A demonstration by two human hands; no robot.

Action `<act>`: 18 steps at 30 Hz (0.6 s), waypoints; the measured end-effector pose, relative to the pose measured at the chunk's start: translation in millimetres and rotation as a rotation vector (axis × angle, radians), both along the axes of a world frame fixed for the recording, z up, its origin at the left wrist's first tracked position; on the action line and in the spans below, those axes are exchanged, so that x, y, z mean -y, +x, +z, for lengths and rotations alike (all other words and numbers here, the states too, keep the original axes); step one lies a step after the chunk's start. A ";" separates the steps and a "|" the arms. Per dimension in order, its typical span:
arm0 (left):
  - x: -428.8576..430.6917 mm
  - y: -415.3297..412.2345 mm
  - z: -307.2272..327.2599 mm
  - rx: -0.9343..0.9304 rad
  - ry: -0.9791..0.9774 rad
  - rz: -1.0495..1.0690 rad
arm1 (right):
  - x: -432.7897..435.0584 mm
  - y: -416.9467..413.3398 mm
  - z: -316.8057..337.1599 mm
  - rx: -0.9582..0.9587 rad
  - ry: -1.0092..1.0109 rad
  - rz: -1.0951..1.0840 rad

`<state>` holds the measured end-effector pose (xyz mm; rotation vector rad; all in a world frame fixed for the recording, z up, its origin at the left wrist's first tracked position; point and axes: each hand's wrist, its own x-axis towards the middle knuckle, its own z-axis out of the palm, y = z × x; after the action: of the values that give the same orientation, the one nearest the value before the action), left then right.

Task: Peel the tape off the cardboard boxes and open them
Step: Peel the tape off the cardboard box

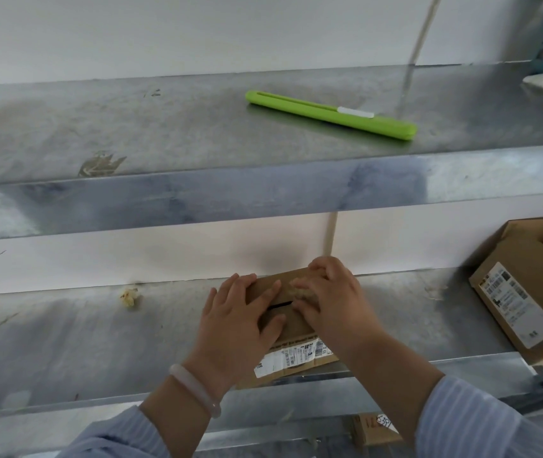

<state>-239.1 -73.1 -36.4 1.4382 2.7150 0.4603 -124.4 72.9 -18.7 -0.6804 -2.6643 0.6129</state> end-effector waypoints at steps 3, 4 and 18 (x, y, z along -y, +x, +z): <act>-0.7 -2.3 -6.4 -0.091 0.003 -0.047 | -6.0 2.1 -2.5 -0.034 0.168 -0.034; -0.9 -2.3 -7.6 -0.122 0.014 -0.069 | -7.4 1.7 -2.9 -0.001 0.180 -0.024; 0.2 -7.4 -7.9 -0.099 0.022 -0.064 | -48.4 17.1 16.0 -0.218 -0.168 -0.257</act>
<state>-246.4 -73.3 -44.3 1.5887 2.7371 0.4287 -107.3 121.3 -2.7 -0.9264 -2.2964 0.7931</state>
